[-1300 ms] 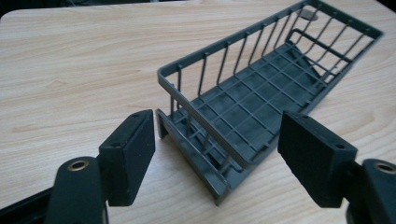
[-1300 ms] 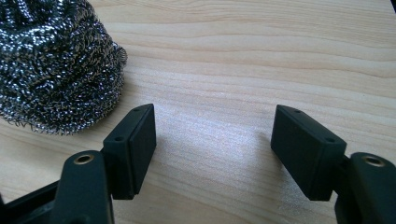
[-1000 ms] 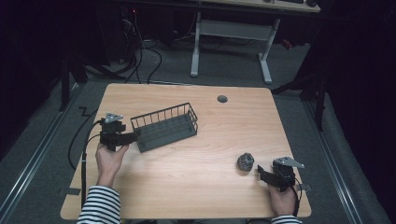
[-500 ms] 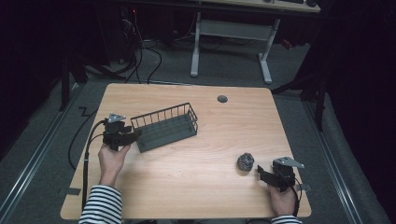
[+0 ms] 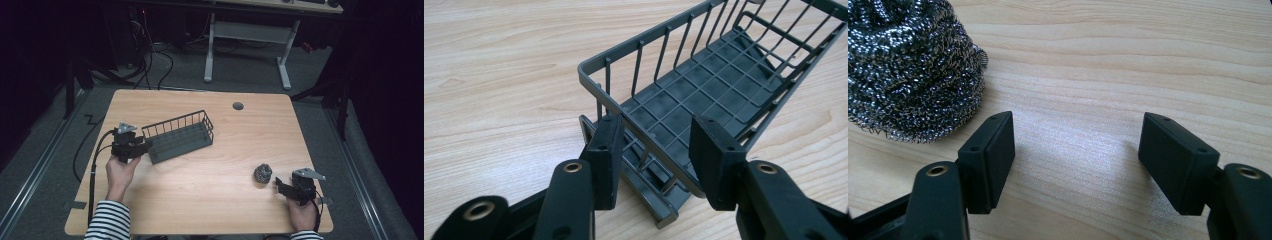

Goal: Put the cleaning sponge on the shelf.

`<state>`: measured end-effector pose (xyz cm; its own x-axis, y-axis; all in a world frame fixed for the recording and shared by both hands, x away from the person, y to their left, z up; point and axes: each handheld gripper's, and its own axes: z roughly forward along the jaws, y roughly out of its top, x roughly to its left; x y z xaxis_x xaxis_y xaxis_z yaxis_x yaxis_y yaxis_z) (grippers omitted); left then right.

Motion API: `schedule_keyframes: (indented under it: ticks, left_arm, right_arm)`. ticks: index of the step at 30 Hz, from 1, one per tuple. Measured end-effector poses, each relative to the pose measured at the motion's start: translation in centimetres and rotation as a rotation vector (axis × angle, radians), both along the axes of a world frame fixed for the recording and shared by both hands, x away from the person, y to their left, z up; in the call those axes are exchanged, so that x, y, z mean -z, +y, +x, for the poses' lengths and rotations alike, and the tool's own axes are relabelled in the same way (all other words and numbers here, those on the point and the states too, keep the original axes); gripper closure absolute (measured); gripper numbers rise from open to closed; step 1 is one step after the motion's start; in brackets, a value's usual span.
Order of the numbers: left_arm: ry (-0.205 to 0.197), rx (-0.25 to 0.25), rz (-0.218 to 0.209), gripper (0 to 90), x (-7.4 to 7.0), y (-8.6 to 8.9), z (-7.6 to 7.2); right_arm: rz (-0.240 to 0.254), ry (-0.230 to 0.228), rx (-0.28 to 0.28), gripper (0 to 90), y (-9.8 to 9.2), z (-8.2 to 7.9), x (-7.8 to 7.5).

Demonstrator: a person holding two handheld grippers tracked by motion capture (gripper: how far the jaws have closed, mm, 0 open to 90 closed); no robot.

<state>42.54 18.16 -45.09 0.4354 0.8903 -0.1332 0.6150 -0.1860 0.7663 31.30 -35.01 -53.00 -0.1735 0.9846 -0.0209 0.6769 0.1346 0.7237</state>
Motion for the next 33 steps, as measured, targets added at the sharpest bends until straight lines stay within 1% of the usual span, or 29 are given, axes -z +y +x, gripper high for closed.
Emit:
schedule_keyframes:
  ticks: [6, 9, 12, 20, 33]
  left_arm:
    - [-0.014, 0.033, -0.003, 59.0, -0.1, -1.0, -0.5]
    - [-0.019, 0.041, -0.005, 59.3, -0.1, -1.4, -0.6]
    - [-0.026, 0.057, -0.007, 59.5, -0.2, -2.1, -0.8]
    - [-0.031, 0.079, -0.011, 59.8, -0.1, -3.2, -1.0]
    - [-0.025, 0.116, -0.019, 60.2, -0.2, -4.7, -1.4]
  right_arm:
    - [0.0, 0.0, 0.0, 31.0, 0.0, 0.0, 0.0]
    - [0.001, -0.002, 0.0, 31.0, 0.0, 0.0, 0.0]
    - [0.0, 0.0, 0.001, 31.1, 0.0, 0.0, 0.0]
    - [0.0, 0.0, 0.001, 31.0, 0.0, 0.0, 0.0]
    - [0.0, 0.0, 0.001, 31.0, 0.0, 0.0, 0.0]
